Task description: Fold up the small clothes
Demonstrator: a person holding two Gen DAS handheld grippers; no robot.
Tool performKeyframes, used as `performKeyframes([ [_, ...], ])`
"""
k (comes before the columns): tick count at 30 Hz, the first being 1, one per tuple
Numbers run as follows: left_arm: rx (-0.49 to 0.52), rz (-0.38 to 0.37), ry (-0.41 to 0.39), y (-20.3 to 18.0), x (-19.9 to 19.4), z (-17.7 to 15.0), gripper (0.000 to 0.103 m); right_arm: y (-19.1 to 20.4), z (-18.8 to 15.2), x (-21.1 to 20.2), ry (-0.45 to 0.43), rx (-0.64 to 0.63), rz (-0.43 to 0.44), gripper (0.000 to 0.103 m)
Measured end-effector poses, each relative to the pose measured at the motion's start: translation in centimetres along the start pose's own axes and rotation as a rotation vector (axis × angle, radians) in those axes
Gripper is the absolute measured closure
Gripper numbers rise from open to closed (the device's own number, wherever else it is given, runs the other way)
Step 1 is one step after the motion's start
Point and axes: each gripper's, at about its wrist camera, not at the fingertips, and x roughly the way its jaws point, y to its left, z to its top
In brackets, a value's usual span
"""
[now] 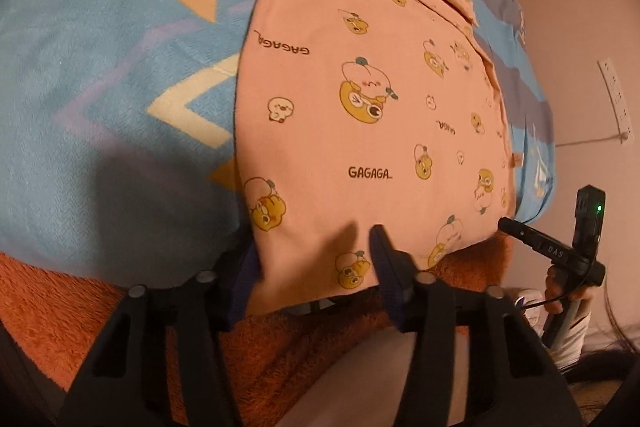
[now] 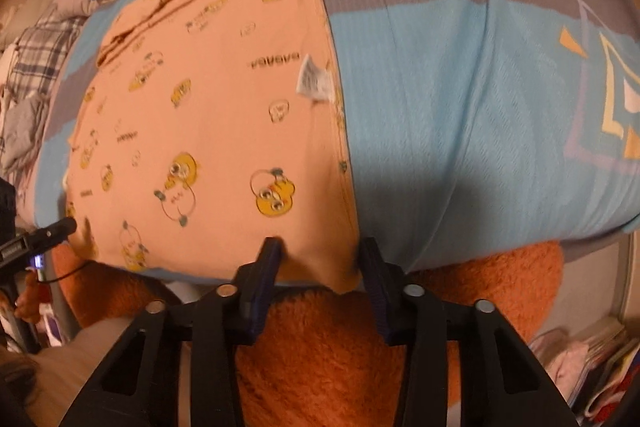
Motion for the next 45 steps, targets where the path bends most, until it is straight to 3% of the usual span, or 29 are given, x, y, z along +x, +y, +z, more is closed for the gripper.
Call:
performKeyframes([
  [1, -0.009, -0.012, 0.012, 0.1, 0.2, 0.0, 0.085, 0.1, 0.0, 0.2, 0.011, -0.005, 0.004, 0.079],
  [2, -0.015, -0.027, 0.028, 0.2, 0.4, 0.0, 0.095, 0.2, 0.0, 0.3, 0.016, -0.015, 0.01, 0.083],
  [3, -0.025, -0.039, 0.042, 0.4, 0.7, 0.1, 0.095, 0.4, 0.1, 0.4, 0.019, -0.026, 0.024, 0.092],
  [7, -0.035, -0.104, 0.023, 0.2, -0.2, 0.6, 0.097, 1.7, 0.8, 0.0, 0.01, -0.073, 0.077, 0.093],
  [15, -0.088, -0.284, -0.144, -0.5, -4.3, 4.5, 0.097, 1.9, 5.3, -3.7, -0.156, -0.047, 0.303, 0.093],
  [22, -0.168, -0.283, -0.202, 1.3, -3.2, 10.0, 0.096, 1.6, 10.1, -2.5, -0.246, 0.061, 0.382, 0.094],
  [29, -0.222, -0.238, -0.195, 2.6, -0.4, 13.7, 0.096, -0.8, 13.2, 0.2, -0.255, 0.209, 0.326, 0.094],
  [32, -0.234, -0.237, -0.199, 3.1, -0.2, 14.2, 0.091, -1.1, 13.6, 1.0, -0.25, 0.24, 0.331, 0.094],
  [34, -0.246, -0.228, -0.224, 3.3, -0.3, 14.5, 0.076, -1.3, 13.8, 1.3, -0.253, 0.253, 0.331, 0.093],
  [37, -0.259, -0.259, -0.261, 3.9, -0.7, 15.0, 0.062, -1.6, 14.2, 1.2, -0.276, 0.264, 0.319, 0.094],
  [40, -0.262, -0.219, -0.293, 4.3, -1.3, 15.5, 0.06, -2.0, 14.7, 0.8, -0.315, 0.285, 0.321, 0.093],
  [44, -0.218, -0.143, -0.341, 4.1, -2.8, 15.7, 0.055, -2.3, 14.9, -0.8, -0.385, 0.282, 0.25, 0.093],
  [45, -0.205, -0.13, -0.348, 4.1, -3.1, 15.6, 0.051, -2.4, 14.9, -1.3, -0.393, 0.274, 0.236, 0.088],
])
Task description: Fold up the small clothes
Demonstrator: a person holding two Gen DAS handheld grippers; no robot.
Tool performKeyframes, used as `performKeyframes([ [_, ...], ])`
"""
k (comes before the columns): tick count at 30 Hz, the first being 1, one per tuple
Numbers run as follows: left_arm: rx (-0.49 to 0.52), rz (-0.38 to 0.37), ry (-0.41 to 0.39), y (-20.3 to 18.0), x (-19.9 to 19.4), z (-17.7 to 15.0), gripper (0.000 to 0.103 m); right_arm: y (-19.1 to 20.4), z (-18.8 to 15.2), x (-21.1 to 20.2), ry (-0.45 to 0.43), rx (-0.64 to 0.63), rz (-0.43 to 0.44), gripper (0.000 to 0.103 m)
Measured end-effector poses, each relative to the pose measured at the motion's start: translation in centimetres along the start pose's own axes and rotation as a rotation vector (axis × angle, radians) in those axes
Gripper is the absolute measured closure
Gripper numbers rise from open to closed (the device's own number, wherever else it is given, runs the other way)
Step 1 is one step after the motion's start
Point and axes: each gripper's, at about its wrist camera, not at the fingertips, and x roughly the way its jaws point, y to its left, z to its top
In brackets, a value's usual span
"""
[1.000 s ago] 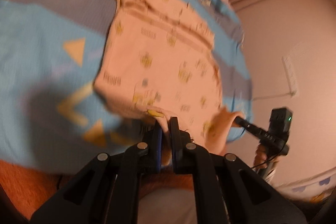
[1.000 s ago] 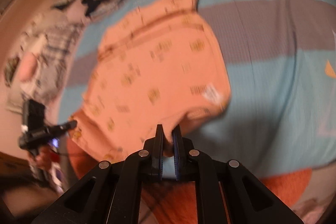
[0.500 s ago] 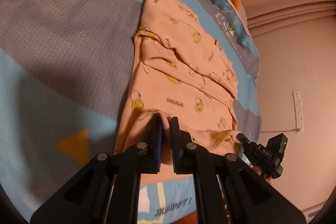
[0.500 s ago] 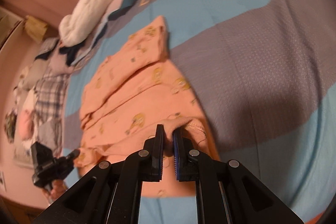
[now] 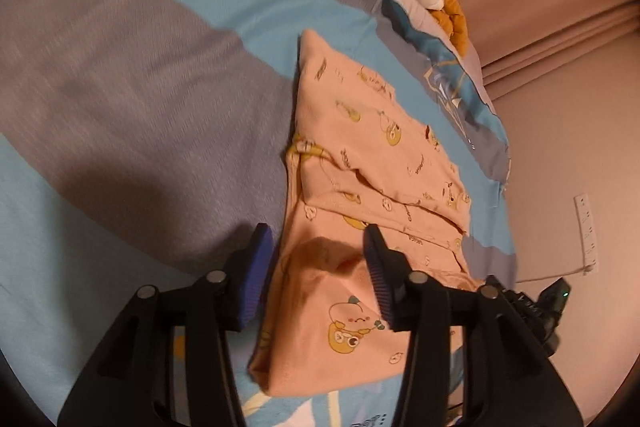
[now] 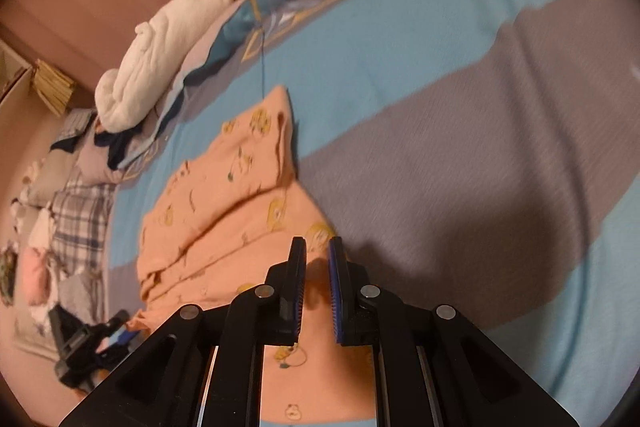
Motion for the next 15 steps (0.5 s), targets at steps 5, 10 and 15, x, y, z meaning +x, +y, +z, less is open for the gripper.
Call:
performKeyframes([
  [5, 0.081, 0.042, -0.015, -0.3, -0.9, -0.7, 0.041, 0.1, -0.1, -1.0, -0.005, -0.065, -0.05, 0.066],
  [10, 0.157, 0.1, 0.027, -0.7, 0.7, -1.9, 0.041, 1.2, -1.2, 0.4, 0.052, -0.163, -0.084, 0.066],
  [15, 0.198, 0.099, 0.021, -1.8, 2.5, -1.6, 0.041, 2.9, -1.5, 2.4, 0.071, -0.26, -0.139, 0.066],
])
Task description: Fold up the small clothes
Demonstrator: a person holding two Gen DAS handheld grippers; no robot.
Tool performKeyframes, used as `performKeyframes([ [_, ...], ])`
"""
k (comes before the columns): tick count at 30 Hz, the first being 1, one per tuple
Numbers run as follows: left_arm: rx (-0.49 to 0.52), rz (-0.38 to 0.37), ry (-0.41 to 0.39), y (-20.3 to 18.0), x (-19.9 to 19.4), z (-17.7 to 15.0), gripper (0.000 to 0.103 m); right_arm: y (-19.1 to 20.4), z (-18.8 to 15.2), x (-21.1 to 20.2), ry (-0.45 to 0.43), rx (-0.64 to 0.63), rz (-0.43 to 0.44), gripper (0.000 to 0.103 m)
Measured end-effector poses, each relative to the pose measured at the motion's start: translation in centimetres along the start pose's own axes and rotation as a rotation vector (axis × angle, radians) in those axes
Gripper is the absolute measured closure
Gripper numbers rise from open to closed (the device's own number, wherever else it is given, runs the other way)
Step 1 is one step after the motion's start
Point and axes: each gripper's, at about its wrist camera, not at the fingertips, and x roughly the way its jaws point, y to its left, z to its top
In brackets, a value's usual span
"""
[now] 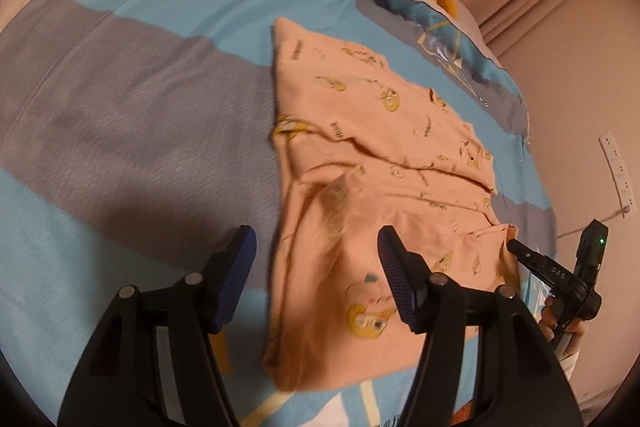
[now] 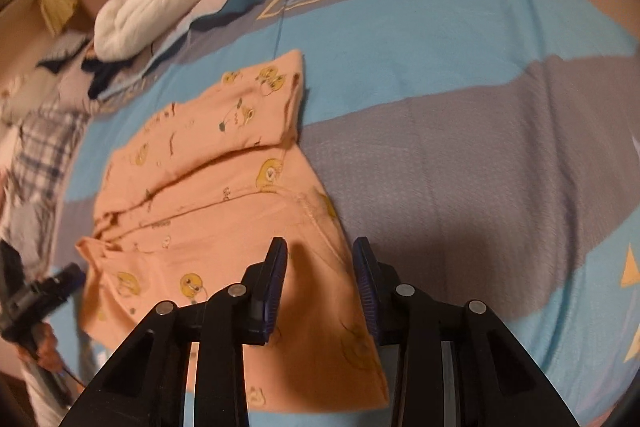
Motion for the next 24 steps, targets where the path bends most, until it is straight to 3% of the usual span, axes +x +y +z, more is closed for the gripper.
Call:
performKeyframes([
  [3, 0.027, 0.028, 0.01, -0.5, 1.0, 0.4, 0.043, 0.5, 0.4, 1.0, 0.002, -0.038, -0.048, 0.067],
  [5, 0.059, 0.052, 0.012, -0.9, 1.7, 0.6, 0.05, 0.5, 0.5, 1.5, 0.013, -0.045, -0.064, 0.076],
  [9, 0.085, 0.107, 0.002, -1.0, 2.5, 0.8, 0.088, 0.1, 0.4, 1.3, 0.001, -0.042, -0.069, 0.087],
  [10, 0.085, 0.121, -0.005, -0.9, 2.6, 0.8, 0.093, 0.1, 0.4, 1.1, -0.005, -0.039, -0.063, 0.089],
  [18, 0.089, 0.093, -0.091, -1.6, -0.2, 0.4, 0.099, 1.2, -0.2, -1.1, -0.065, -0.06, -0.06, 0.096],
  [24, 0.094, 0.042, -0.163, -2.5, -3.6, -0.4, 0.099, 1.6, -0.2, -3.2, -0.128, -0.062, -0.033, 0.097],
])
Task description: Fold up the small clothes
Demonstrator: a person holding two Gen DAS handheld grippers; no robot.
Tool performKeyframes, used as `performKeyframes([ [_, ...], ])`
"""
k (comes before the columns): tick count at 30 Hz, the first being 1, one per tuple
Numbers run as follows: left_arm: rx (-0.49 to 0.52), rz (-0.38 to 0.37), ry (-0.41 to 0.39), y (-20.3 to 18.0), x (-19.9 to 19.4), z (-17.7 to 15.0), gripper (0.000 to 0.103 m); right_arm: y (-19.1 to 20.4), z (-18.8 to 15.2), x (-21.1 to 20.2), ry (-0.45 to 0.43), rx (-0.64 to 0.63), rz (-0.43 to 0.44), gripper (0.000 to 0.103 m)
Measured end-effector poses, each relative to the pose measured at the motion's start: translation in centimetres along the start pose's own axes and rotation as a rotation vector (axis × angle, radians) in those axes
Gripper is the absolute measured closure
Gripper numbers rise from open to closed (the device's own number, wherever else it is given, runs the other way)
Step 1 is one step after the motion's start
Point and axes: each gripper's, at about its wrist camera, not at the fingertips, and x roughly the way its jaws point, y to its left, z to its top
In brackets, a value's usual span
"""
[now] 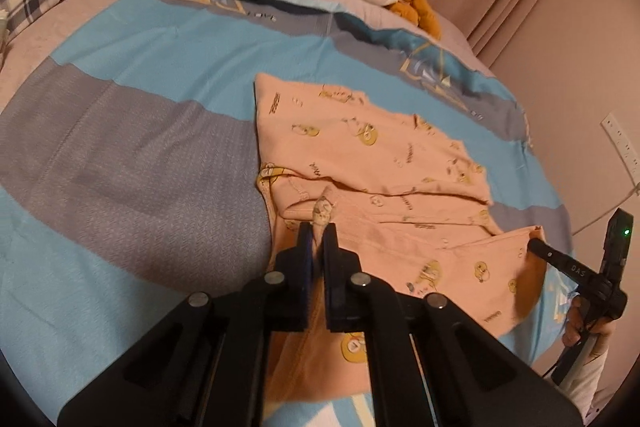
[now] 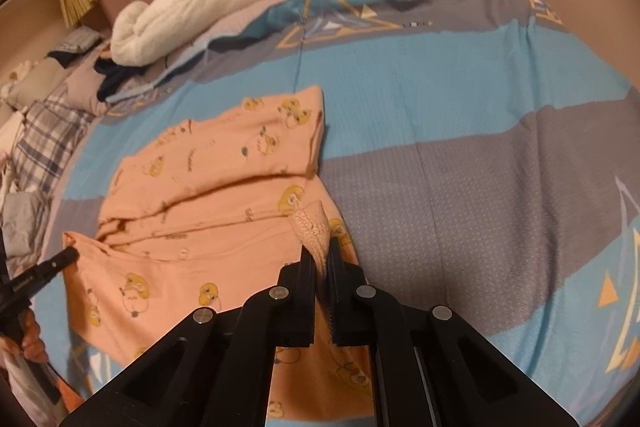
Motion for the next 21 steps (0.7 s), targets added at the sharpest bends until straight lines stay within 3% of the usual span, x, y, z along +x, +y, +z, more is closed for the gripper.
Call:
performKeyframes([
  [10, -0.037, -0.056, -0.104, -0.9, -4.2, 1.4, 0.099, 0.6, 0.7, -3.7, -0.106, -0.005, 0.028, 0.097],
  [21, -0.072, -0.051, -0.18, -0.9, -3.5, 6.5, 0.099, 2.8, 6.8, -3.8, -0.205, -0.07, 0.051, 0.097],
])
